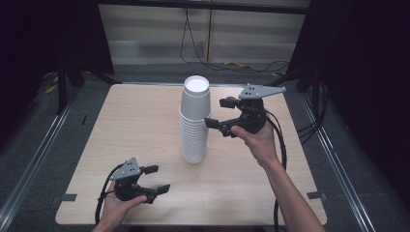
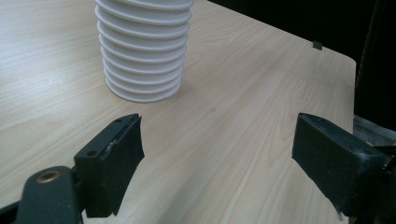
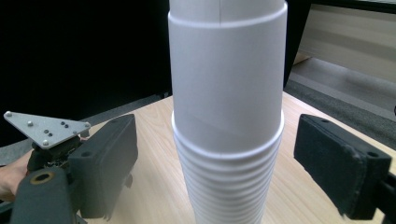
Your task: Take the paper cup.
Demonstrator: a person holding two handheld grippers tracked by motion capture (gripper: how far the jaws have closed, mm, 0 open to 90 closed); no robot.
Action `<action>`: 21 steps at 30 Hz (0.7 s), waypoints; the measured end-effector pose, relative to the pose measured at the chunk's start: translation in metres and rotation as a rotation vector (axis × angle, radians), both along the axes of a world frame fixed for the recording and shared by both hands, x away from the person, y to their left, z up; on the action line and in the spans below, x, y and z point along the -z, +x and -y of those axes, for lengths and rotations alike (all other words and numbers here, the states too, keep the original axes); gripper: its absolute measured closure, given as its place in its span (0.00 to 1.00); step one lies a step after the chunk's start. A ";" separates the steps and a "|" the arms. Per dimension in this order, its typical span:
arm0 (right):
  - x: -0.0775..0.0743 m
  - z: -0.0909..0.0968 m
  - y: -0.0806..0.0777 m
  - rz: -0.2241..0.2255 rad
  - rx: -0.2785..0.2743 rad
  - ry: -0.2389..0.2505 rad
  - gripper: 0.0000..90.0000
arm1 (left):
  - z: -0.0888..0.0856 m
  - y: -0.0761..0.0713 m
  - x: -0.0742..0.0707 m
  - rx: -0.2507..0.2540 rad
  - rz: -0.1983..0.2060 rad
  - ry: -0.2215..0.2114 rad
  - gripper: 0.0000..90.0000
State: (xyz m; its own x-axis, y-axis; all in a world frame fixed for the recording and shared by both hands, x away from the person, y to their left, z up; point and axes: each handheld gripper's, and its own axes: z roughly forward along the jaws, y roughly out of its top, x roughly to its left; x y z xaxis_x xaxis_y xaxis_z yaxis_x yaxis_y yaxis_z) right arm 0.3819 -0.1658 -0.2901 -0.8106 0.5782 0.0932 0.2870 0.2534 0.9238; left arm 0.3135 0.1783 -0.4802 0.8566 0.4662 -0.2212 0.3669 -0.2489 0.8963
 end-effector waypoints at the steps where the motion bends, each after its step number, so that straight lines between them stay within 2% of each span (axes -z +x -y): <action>1: -0.002 -0.001 0.001 -0.003 -0.004 -0.002 0.15 | 0.000 0.000 0.000 0.001 -0.001 0.000 0.18; 10: -0.015 -0.012 0.019 -0.017 -0.026 -0.053 0.15 | -0.001 0.001 0.000 -0.006 -0.004 -0.006 0.18; 14: -0.018 -0.016 0.026 -0.016 -0.021 -0.053 0.15 | 0.000 0.001 0.001 -0.001 -0.007 -0.006 0.18; 16: -0.020 -0.018 0.030 -0.030 -0.041 -0.054 0.15 | 0.000 0.001 0.001 -0.004 -0.008 -0.003 0.18; 21: -0.024 -0.025 0.036 -0.041 -0.040 -0.094 0.15 | -0.001 0.001 0.001 -0.009 -0.009 -0.001 0.18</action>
